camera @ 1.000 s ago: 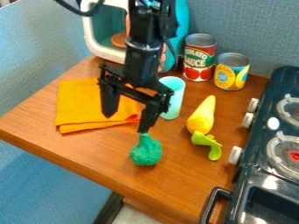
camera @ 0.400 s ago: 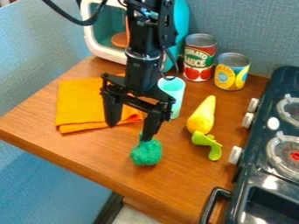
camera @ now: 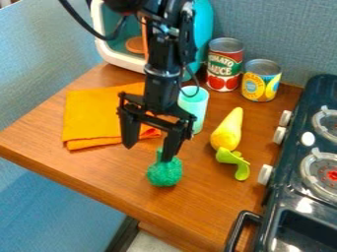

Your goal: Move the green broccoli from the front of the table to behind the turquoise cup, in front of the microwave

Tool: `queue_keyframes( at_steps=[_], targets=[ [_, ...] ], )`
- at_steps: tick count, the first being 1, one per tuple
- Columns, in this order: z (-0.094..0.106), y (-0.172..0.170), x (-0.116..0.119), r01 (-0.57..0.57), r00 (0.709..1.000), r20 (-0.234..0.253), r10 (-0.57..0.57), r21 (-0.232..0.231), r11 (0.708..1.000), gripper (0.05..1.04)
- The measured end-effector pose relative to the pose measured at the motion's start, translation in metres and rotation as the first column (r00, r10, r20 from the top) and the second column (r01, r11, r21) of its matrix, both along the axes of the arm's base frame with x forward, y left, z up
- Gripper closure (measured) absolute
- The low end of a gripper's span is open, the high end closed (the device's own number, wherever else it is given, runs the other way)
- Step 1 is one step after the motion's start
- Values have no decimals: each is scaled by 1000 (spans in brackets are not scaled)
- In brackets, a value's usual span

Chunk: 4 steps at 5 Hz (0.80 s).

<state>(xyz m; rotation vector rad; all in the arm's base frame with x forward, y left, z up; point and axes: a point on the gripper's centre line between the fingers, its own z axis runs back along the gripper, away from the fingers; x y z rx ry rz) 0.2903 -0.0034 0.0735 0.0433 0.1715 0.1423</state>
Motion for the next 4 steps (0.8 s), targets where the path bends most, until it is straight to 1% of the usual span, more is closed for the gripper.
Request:
queue_keyframes(
  at_steps=[2, 4],
  targets=[
    [-4, -4, 4, 3, 1000, -9, -3, -25, 1000, 81],
    [-15, -5, 5, -19, 999, -33, 18, -20, 1000, 81]
  ],
)
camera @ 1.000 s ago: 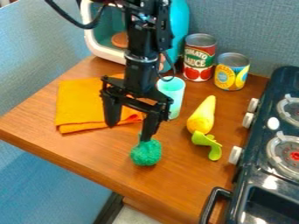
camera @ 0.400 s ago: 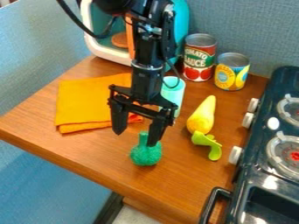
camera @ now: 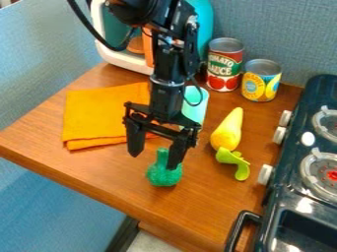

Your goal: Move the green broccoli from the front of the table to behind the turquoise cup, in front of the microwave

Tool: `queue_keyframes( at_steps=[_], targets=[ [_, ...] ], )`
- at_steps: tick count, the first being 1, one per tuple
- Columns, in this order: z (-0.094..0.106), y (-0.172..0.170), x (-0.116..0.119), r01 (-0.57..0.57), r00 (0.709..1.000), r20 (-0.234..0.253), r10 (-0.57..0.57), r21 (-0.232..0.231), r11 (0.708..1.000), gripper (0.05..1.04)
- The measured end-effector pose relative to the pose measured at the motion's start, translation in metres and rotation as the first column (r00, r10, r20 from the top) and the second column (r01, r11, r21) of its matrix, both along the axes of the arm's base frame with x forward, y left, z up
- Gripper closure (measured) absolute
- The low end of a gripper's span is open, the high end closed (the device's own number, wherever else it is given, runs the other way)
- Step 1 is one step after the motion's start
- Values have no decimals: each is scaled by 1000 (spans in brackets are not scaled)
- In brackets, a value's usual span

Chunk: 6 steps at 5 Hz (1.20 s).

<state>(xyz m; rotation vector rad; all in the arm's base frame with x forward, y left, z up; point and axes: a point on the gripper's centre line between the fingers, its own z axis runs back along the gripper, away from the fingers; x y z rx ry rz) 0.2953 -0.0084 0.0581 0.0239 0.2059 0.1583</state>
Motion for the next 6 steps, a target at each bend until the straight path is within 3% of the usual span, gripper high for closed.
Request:
queue_keyframes(
  at_steps=[1, 3, 4, 6],
  targets=[
    [-1, 1, 6, -12, 1000, 7, 12, 11, 1000, 118],
    [-3, -8, 9, 24, 999, 29, -23, -9, 1000, 678],
    [-3, -9, 10, 9, 999, 35, -9, -11, 1000, 763],
    [9, -8, 6, -12, 999, 33, 12, -8, 1000, 763]
  ],
)
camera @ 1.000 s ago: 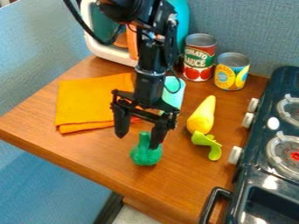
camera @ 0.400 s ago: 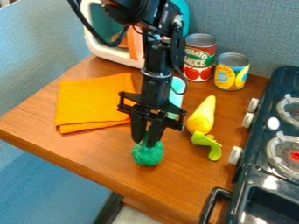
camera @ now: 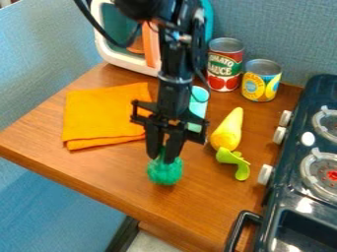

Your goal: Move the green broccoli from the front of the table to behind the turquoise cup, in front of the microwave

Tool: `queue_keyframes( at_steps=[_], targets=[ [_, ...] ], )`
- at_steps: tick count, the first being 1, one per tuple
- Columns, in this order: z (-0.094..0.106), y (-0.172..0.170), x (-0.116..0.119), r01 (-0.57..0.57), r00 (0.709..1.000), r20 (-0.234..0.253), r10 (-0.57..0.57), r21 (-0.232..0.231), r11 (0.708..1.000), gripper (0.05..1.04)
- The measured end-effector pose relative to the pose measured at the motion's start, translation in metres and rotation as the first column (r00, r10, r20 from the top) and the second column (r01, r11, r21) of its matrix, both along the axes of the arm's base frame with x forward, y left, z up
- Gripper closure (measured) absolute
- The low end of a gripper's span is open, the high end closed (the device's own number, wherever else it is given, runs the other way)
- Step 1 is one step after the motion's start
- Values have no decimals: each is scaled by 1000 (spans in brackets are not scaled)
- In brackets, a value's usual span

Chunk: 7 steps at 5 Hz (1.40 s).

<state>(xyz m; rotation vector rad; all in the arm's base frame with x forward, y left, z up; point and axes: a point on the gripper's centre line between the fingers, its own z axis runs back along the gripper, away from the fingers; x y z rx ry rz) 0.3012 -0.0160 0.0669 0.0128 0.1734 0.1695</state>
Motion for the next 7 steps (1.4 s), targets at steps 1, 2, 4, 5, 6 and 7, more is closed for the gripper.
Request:
queue_keyframes(
  at_steps=[1, 2, 4, 5, 6, 7],
  targets=[
    [47, 1, 8, 32, 992, 118, -32, 0, 999, 763],
    [77, 6, 21, 75, 982, 174, -74, -1, 997, 763],
    [92, 51, 62, 60, 978, 202, -61, 11, 998, 763],
    [91, 70, 77, 52, 979, 196, -53, 10, 999, 763],
    [84, 78, 91, 55, 982, 181, -55, 5, 998, 763],
    [72, 82, 106, 52, 988, 147, -54, 15, 999, 763]
  ],
)
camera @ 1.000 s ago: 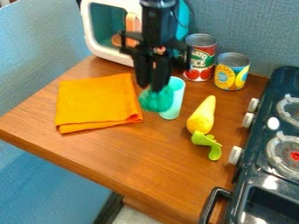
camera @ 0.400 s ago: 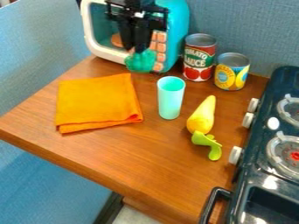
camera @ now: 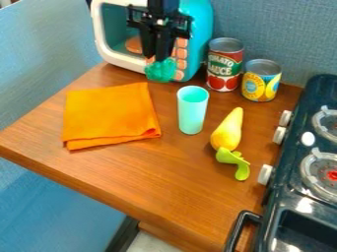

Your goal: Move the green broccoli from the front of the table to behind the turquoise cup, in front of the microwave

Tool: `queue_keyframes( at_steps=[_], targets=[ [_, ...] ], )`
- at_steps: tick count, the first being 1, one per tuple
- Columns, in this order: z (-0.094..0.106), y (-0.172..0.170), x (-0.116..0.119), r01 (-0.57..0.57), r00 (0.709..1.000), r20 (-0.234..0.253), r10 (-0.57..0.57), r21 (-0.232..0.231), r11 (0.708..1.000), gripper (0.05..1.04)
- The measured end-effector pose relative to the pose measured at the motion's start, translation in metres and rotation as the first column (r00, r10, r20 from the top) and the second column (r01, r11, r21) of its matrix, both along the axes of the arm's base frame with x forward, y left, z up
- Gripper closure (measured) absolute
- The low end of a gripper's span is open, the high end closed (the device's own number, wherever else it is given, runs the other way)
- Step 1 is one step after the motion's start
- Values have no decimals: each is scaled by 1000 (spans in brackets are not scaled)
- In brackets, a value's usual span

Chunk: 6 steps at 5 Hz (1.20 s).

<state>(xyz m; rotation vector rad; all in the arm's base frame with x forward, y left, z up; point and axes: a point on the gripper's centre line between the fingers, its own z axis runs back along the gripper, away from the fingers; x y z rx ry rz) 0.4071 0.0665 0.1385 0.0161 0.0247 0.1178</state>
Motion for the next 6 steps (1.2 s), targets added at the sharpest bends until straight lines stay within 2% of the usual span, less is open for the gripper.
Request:
queue_keyframes(
  at_steps=[1, 2, 4, 5, 6],
  targets=[
    [-10, 5, 13, -16, 999, -33, 17, 17, 1000, 763],
    [-21, 5, 23, -17, 999, -49, 18, 14, 1000, 763],
    [-48, 4, 40, -18, 996, -85, 16, -22, 1000, 763],
    [-56, 1, 46, -16, 996, -85, 12, -44, 999, 763],
    [-70, 0, 48, -27, 993, -117, 20, -56, 998, 763]
  ],
)
